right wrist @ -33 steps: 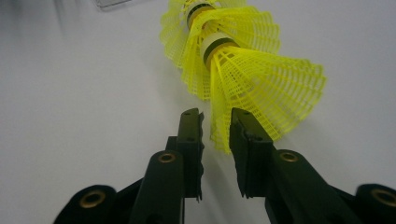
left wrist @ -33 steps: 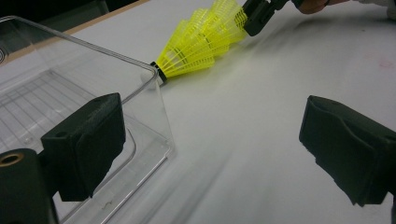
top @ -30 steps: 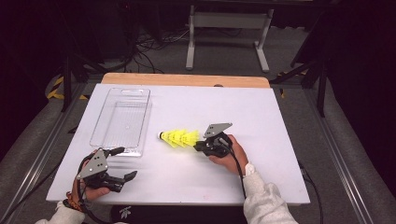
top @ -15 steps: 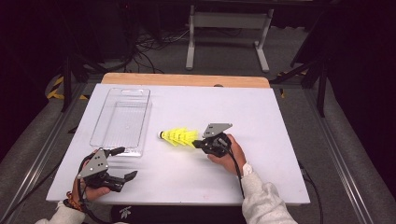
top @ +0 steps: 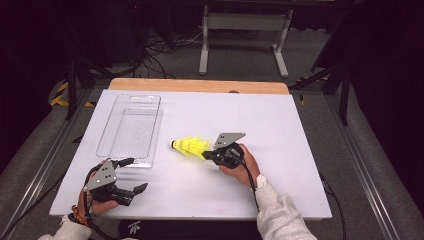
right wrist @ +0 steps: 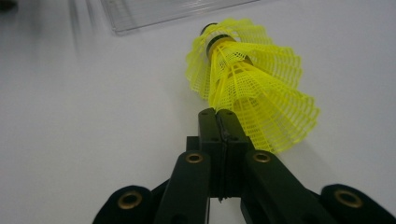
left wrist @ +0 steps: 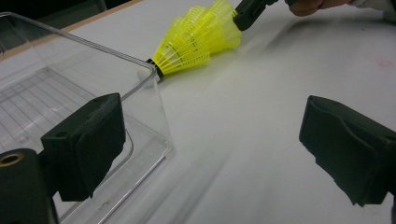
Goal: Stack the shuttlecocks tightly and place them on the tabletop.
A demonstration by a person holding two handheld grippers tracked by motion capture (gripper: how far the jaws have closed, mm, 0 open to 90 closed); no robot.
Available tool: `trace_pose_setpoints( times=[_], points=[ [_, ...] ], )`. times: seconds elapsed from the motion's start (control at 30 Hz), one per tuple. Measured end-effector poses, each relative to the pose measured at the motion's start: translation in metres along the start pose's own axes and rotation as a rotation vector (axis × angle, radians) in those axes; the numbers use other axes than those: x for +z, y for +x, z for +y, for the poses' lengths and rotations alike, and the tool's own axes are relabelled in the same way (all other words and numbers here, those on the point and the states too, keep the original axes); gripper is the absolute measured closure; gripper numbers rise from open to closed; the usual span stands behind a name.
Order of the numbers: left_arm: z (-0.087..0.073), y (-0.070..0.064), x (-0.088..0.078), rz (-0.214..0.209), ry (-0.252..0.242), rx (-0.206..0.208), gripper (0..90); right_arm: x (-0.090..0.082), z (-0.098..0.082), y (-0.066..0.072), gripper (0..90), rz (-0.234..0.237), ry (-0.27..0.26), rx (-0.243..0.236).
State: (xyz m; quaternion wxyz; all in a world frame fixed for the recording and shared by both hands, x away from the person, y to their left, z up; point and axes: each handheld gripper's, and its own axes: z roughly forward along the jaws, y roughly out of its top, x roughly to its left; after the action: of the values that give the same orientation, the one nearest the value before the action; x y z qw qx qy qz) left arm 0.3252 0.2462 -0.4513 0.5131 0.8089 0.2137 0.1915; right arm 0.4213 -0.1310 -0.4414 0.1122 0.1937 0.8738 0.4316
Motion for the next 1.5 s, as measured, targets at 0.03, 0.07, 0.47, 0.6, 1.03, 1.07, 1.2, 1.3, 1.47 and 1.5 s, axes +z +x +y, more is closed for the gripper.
trace_pose_setpoints(
  times=[0.03,0.07,0.47,0.6,1.03,1.07,1.2,1.3,1.47,1.5],
  points=[
    [0.000,0.000,0.000,0.000,0.001,0.000,7.9,0.001,0.000,0.000,90.0,0.003,0.001,0.002],
    [0.000,0.000,0.000,0.000,0.002,0.001,7.9,0.001,0.000,0.000,90.0,0.005,0.003,0.002],
    [0.000,0.000,0.000,0.000,0.002,0.002,7.9,0.010,-0.001,0.000,72.9,-0.011,0.065,0.004],
    [0.000,0.001,0.000,0.000,0.006,0.010,7.9,0.010,0.001,-0.001,75.8,-0.005,0.062,-0.005],
    [0.000,0.000,0.000,0.000,0.007,0.012,7.9,0.008,0.007,0.000,61.9,0.016,0.041,0.030],
    [0.000,0.000,0.000,0.001,0.008,0.011,7.9,0.009,0.008,0.000,65.1,0.008,0.047,0.028],
    [0.000,0.000,0.000,-0.001,0.008,0.009,8.0,0.010,0.011,-0.001,88.2,-0.011,0.051,0.015],
    [0.000,0.001,0.000,-0.003,0.009,0.008,8.0,0.009,0.016,0.002,90.0,0.003,0.040,-0.020],
    [0.000,0.001,0.000,-0.003,0.007,0.010,8.0,0.010,0.019,0.005,90.0,0.017,0.025,-0.038],
    [0.000,0.001,0.000,-0.003,0.007,0.011,8.0,0.012,0.019,0.005,89.8,0.020,0.023,-0.032]
  ],
)
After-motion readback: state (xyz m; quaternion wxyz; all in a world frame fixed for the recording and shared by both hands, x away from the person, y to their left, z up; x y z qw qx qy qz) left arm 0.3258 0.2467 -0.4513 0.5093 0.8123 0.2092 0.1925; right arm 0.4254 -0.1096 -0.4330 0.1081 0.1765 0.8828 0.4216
